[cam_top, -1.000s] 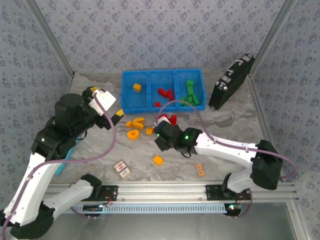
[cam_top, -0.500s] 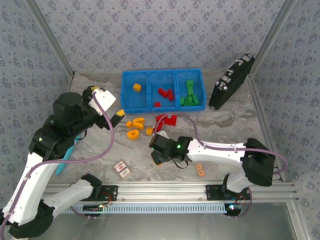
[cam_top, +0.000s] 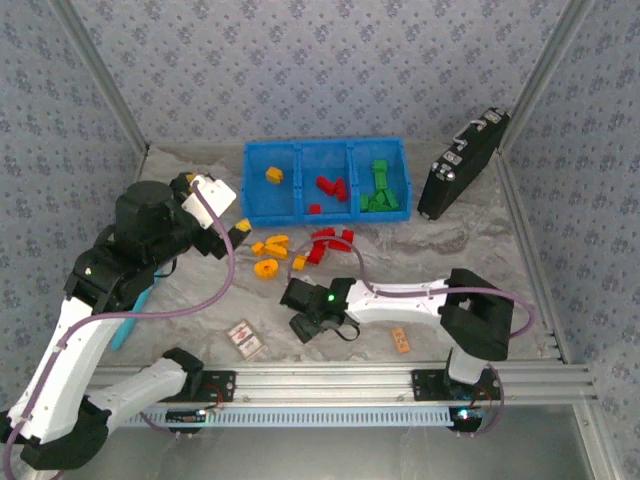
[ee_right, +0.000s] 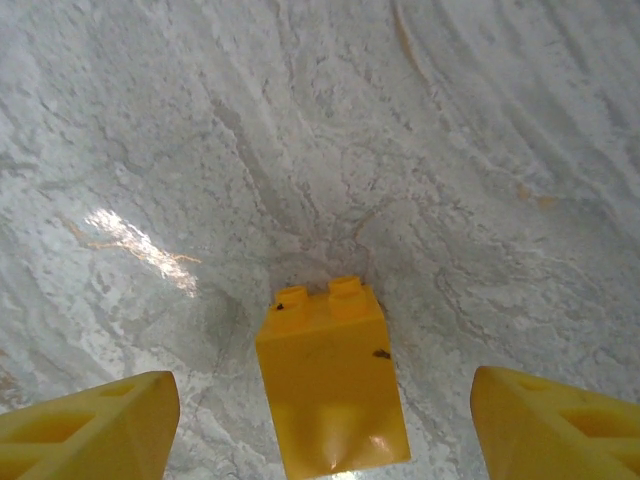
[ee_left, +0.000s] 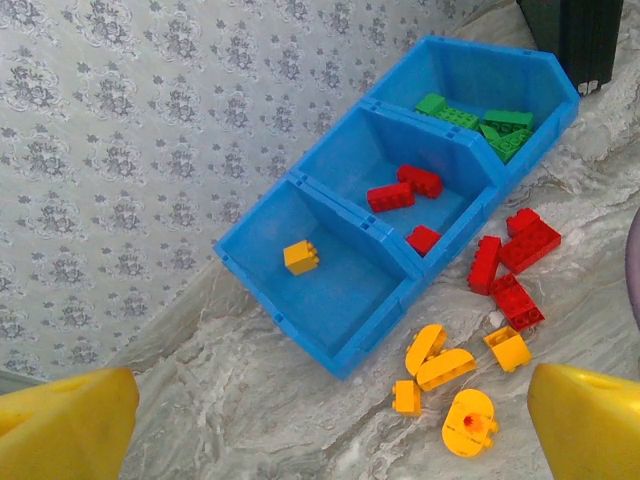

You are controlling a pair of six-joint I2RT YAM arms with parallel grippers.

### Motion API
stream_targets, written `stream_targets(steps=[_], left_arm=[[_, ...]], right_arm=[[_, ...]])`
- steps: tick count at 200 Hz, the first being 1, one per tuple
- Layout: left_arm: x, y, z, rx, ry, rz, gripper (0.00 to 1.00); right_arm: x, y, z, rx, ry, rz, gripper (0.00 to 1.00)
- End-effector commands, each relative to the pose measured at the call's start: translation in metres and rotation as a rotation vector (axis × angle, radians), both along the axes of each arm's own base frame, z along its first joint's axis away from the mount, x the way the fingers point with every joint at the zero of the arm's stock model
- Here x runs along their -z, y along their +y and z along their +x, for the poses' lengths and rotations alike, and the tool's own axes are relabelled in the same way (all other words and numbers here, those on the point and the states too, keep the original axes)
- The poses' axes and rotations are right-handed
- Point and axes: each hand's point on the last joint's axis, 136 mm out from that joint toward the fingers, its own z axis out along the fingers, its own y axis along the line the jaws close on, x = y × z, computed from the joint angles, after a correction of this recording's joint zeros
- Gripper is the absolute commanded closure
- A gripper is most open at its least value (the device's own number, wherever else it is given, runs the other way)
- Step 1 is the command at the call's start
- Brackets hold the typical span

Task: Sort the legos into containers by color
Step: Pick up the lego from the bottom-center of the table.

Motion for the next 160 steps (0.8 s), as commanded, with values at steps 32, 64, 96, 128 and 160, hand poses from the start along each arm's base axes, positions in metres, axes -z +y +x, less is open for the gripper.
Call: stream_targets(steps=[32, 64, 96, 128, 160], left_arm=[[-0.003, 0.003, -0.001, -0.016, -0.010, 0.005, 0.00], [-0.003, 0.004, 0.000, -0.024, -0.012, 0.008, 0.00], [-0.003, 0.005, 0.001, -0.026, -0.012, 0.009, 0.00], [-0.003, 0.007, 0.001, -0.036, -0.020, 0.017, 0.00], [-0.004, 0.008, 0.002, -0.043, -0.026, 0.023, 0.00]], right_arm=[[0.014, 0.005, -0.008, -0.059, 0.047, -0.035, 0.29], [0.019, 0.004, -0.012, -0.064, 0.068, -0.042, 0.43], [0.025, 0.001, -0.014, -0.067, 0.084, -0.054, 0.54], [0.031, -0.004, -0.014, -0.073, 0.086, -0.067, 0.60], [0.024, -0.003, -0.009, -0.094, 0.080, -0.078, 0.64]])
